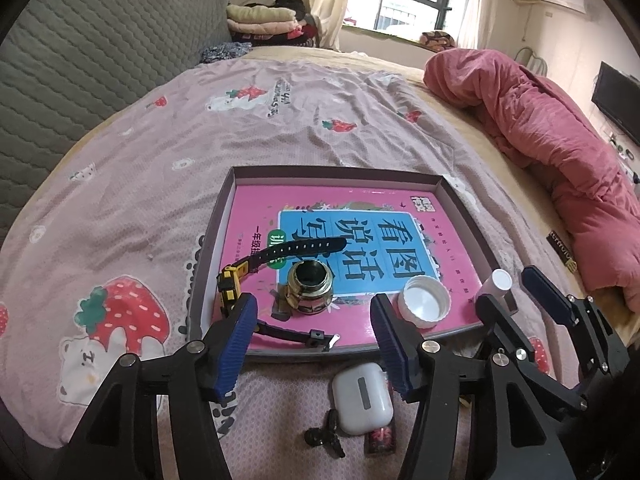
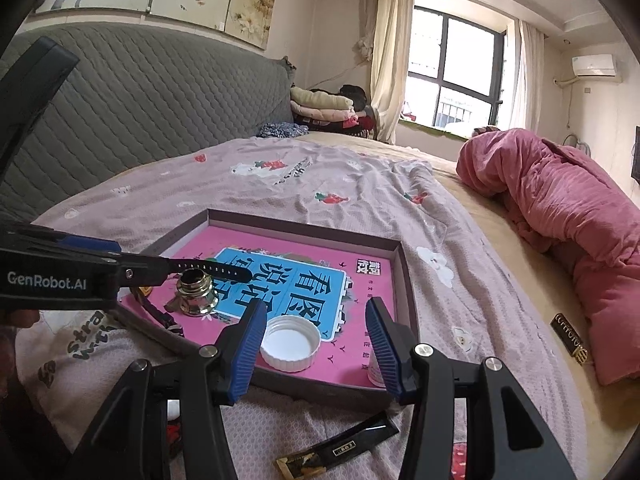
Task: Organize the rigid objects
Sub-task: 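Withdraw both tools from the box back toward the remaining objects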
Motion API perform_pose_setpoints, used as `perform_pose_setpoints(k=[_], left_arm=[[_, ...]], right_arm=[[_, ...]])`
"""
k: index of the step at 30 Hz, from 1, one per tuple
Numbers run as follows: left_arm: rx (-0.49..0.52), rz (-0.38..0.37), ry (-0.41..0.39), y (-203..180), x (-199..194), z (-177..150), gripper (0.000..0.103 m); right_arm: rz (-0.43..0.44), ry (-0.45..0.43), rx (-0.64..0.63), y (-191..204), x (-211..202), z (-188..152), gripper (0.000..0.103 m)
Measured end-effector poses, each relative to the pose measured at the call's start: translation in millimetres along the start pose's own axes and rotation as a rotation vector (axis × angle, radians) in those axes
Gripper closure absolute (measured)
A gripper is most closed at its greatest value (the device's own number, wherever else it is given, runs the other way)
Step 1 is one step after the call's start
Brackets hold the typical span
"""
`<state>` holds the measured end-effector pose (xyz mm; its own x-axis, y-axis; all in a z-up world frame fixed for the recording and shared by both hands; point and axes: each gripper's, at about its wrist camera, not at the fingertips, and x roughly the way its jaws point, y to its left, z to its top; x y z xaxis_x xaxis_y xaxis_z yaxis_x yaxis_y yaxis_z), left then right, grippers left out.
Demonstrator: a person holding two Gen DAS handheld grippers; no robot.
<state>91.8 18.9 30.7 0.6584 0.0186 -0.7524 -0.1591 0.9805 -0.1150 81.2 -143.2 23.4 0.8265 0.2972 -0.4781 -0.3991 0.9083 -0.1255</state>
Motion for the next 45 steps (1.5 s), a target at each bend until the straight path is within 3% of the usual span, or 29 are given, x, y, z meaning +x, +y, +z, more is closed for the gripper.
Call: perform_pose_setpoints(k=[14, 23, 45], left_arm=[[-0.013, -0.042, -0.029, 3.6, -29.9, -2.2, 0.042], [0.0, -0.058, -0.063, 1.8, -47.2, -4.4, 0.042], [-0.008, -0.08, -0.078, 12.0, -61.6, -12.6, 0.042]], right_arm=[[-0.065, -0.032, 0.057, -13.0, -32.1, 2.0, 0.052], [-0.104, -0.031, 0.029, -6.6, -46.8, 0.3, 0.052], [-0.18, -0.053, 0.108, -30.0, -83.0, -0.5, 0.052]])
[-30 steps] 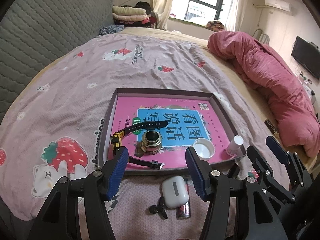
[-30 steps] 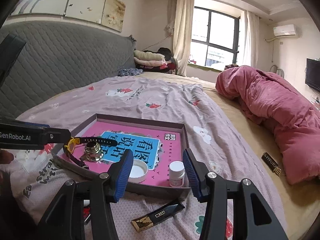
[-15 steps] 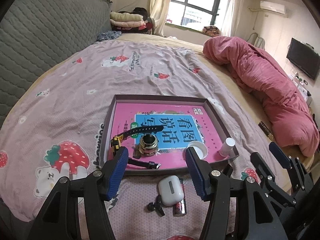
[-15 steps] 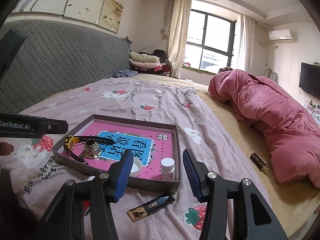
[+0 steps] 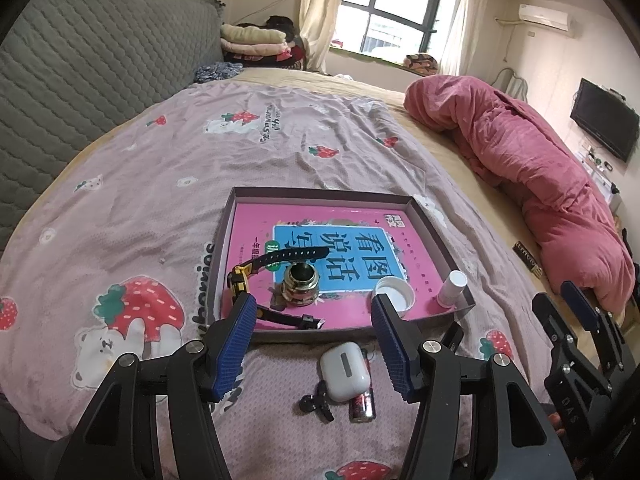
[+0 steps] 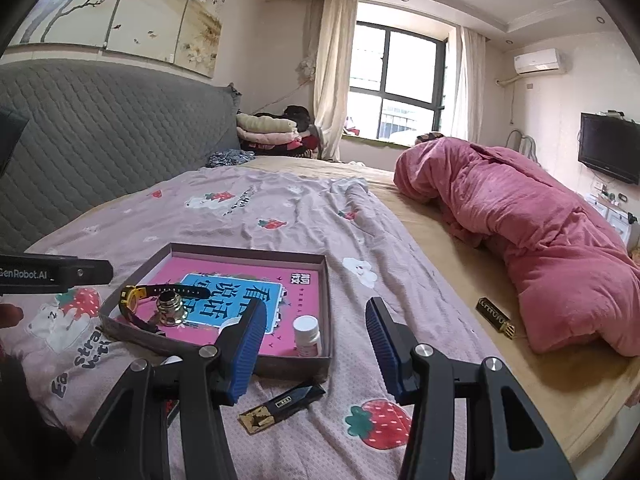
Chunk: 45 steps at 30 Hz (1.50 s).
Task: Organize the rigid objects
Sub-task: 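Withdraw both tools from the box back toward the remaining objects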
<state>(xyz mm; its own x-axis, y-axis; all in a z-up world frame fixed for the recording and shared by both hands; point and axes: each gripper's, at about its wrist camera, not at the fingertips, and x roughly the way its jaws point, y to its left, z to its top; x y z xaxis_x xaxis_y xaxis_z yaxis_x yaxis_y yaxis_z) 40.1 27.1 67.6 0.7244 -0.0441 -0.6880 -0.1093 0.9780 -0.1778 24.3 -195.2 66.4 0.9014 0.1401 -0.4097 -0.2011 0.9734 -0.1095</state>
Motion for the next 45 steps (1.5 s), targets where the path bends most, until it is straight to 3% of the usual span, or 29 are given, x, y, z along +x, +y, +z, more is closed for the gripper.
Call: perform_pose_setpoints(k=[32, 45], left_arm=[[0.038, 0.004, 0.059, -1.5, -14.5, -27.1, 0.042], [0.041, 0.0, 0.1, 0.0, -7.3, -35.3, 0.042]], right_arm=[[0.093, 0.034, -0.096, 36.3, -26.2, -8.3, 0.052], [0.123, 0.095, -0.141, 47.8, -17.8, -16.8, 0.052]])
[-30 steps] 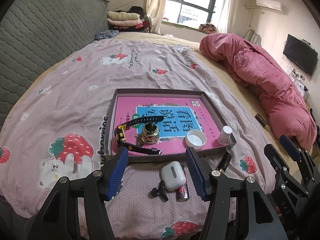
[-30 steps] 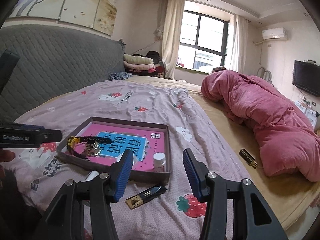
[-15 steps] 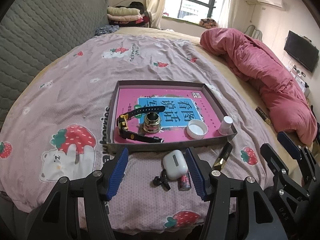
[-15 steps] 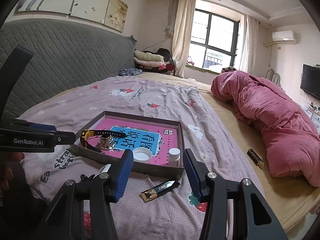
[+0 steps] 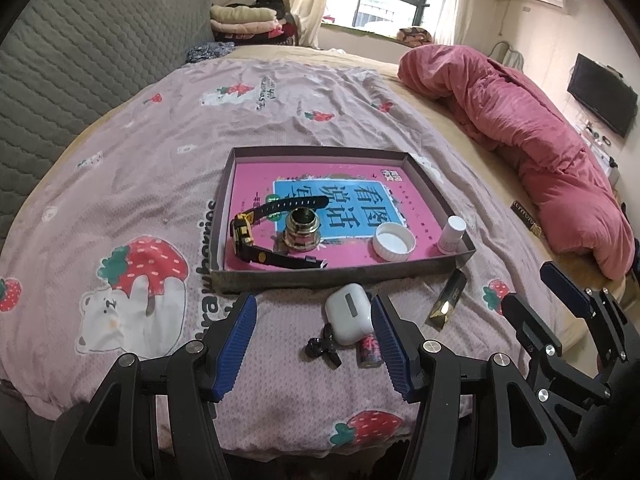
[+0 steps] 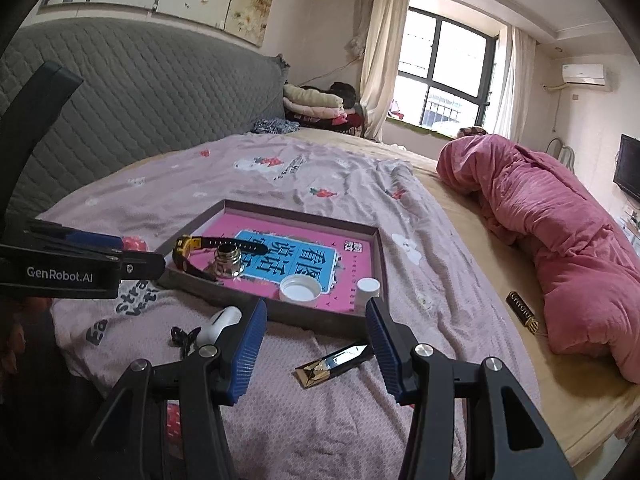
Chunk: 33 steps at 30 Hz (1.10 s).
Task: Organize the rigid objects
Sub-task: 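Withdraw both tools from the box back toward the remaining objects, then move left tool to the black clip while right tool approaches the red lighter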
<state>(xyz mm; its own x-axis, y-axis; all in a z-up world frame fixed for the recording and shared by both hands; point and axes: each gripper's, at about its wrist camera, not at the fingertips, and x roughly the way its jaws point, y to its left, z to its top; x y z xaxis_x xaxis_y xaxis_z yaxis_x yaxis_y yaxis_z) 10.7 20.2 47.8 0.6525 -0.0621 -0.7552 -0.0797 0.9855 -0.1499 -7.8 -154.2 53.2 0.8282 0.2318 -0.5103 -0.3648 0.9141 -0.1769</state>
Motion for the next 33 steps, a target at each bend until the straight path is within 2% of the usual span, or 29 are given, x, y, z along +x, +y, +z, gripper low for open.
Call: perform_pose_setpoints(k=[9, 17, 33], left_arm=[[-0.002, 0.002, 0.057, 1.2, 11.2, -11.1, 0.042], [0.0, 0.013, 0.139, -0.4, 33.2, -29.6, 0.042], [-0.004, 0.028, 0.208, -1.3, 68.7, -44.5, 0.042]], right_arm=[[-0.003, 0.039, -0.022, 3.6, 8.7, -5.6, 0.052], [0.031, 0.067, -0.036, 8.5, 14.7, -10.0, 0.052], [0.089, 0.137, -0.067, 19.7, 33.6, -23.7, 0.052]])
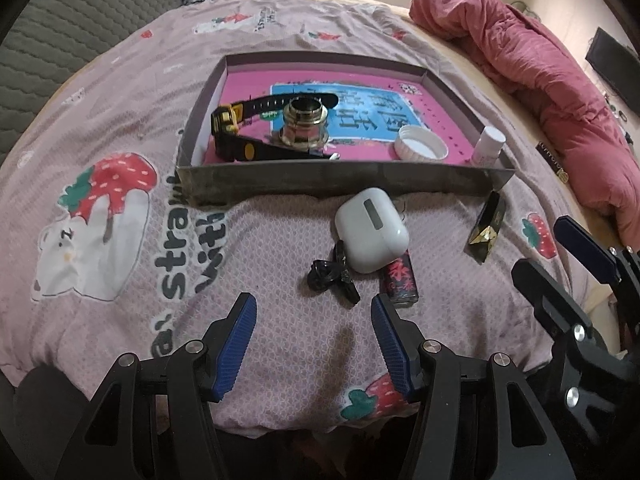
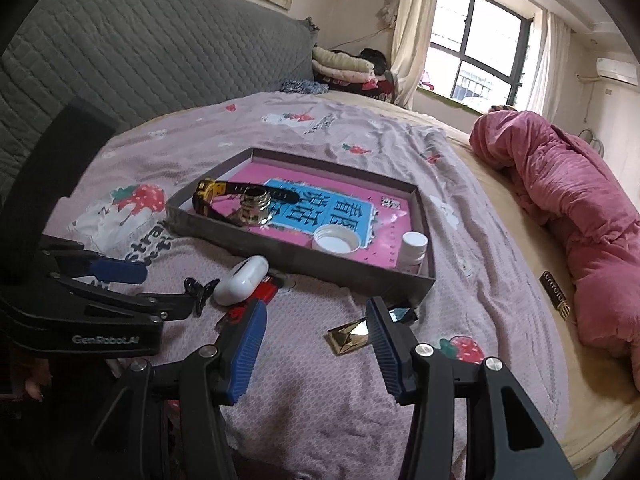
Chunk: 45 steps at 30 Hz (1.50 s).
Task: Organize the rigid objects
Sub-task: 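Move left tool to the black clip while right tool approaches the red lighter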
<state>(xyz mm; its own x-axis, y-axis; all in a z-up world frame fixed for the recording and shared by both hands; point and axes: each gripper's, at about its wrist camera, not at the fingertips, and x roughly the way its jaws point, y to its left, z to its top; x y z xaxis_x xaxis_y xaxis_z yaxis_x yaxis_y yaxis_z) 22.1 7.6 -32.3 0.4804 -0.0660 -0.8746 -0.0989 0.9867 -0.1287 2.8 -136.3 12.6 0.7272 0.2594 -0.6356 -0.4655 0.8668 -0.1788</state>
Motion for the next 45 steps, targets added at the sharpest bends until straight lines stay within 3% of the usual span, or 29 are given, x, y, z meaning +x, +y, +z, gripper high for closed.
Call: perform_pose_setpoints(k=[27, 36, 45], left_arm=[[-0.035, 0.002, 0.009, 3.0, 32.7, 11.0, 0.042], [-0.022, 0.06, -0.002, 10.1, 34.3, 13.4, 0.042], [-0.036, 0.064, -0.005, 27.3, 35.3, 18.1, 0.042]], right_arm=[[0.073, 0.064, 0.006, 14.2, 26.3, -4.3, 0.052], [0.125, 0.107, 0.042, 23.4, 42.8, -4.6, 0.052], [0.146, 0.16, 0.099, 27.7, 64.1, -5.0, 0.052]])
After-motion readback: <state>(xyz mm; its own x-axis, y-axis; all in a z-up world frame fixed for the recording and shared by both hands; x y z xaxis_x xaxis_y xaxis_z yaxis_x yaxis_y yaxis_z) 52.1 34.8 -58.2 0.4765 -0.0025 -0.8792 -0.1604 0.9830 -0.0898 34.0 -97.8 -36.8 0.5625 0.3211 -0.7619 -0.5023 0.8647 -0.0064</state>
